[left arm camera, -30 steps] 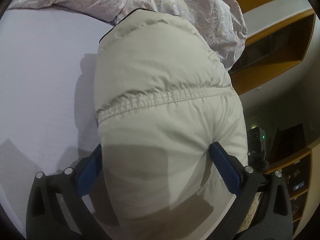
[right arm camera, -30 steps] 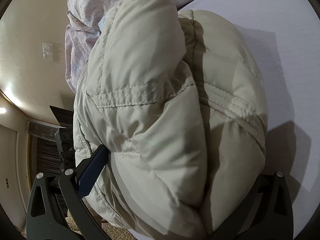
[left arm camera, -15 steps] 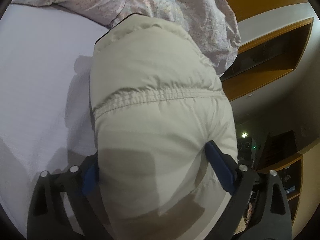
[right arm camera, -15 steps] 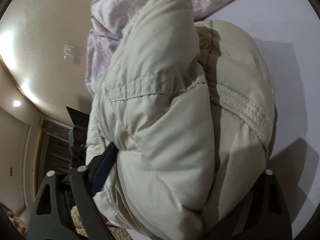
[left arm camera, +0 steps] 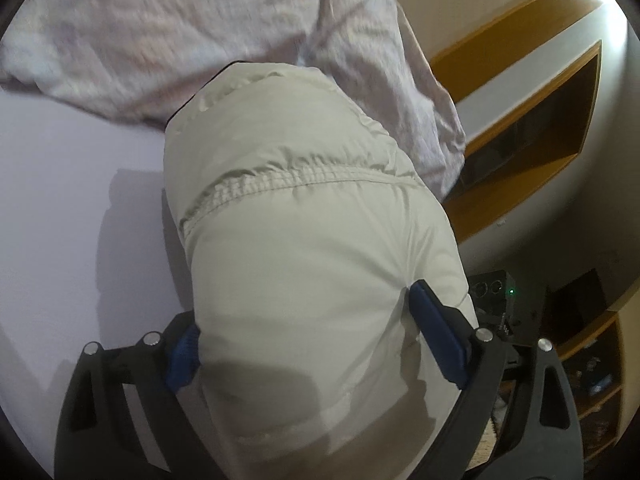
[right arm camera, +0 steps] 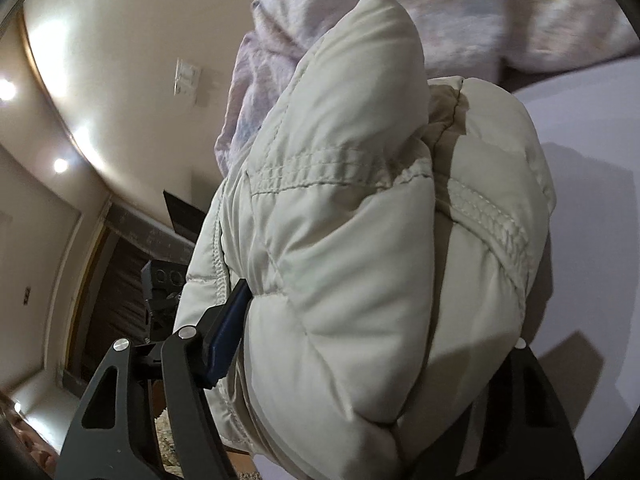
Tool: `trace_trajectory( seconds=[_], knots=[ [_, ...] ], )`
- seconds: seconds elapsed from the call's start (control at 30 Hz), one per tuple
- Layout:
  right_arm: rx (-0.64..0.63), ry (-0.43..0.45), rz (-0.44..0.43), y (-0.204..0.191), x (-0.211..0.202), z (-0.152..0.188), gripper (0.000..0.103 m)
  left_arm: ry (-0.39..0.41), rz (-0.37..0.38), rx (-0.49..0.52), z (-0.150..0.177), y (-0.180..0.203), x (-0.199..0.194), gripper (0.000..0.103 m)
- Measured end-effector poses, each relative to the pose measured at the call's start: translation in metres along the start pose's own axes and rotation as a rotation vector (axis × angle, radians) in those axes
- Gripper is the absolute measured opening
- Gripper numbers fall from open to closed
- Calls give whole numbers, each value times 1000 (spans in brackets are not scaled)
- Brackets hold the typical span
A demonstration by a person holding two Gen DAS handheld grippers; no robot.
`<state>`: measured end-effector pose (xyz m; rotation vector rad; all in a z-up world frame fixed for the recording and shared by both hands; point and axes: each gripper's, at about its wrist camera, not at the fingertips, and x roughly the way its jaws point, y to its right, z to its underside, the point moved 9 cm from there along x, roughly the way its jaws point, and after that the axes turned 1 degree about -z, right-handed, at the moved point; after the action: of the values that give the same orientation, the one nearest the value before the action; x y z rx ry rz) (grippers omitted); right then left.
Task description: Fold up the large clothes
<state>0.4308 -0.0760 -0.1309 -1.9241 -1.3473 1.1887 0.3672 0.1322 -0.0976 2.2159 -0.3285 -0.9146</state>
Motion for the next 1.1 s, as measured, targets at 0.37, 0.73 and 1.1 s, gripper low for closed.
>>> trace_trajectory(
  seconds=[0.37, 0.73, 1.1],
  knots=[
    [-75, -90, 76, 5, 57, -8, 67, 43, -124, 24, -5, -50, -15, 92],
    [3, -49, 286, 23, 22, -3, 88, 33, -265, 59, -7, -57, -24, 96],
    [-327, 144, 553, -50, -6, -34, 60, 141, -515, 253, -46, -33, -36, 98]
  ],
)
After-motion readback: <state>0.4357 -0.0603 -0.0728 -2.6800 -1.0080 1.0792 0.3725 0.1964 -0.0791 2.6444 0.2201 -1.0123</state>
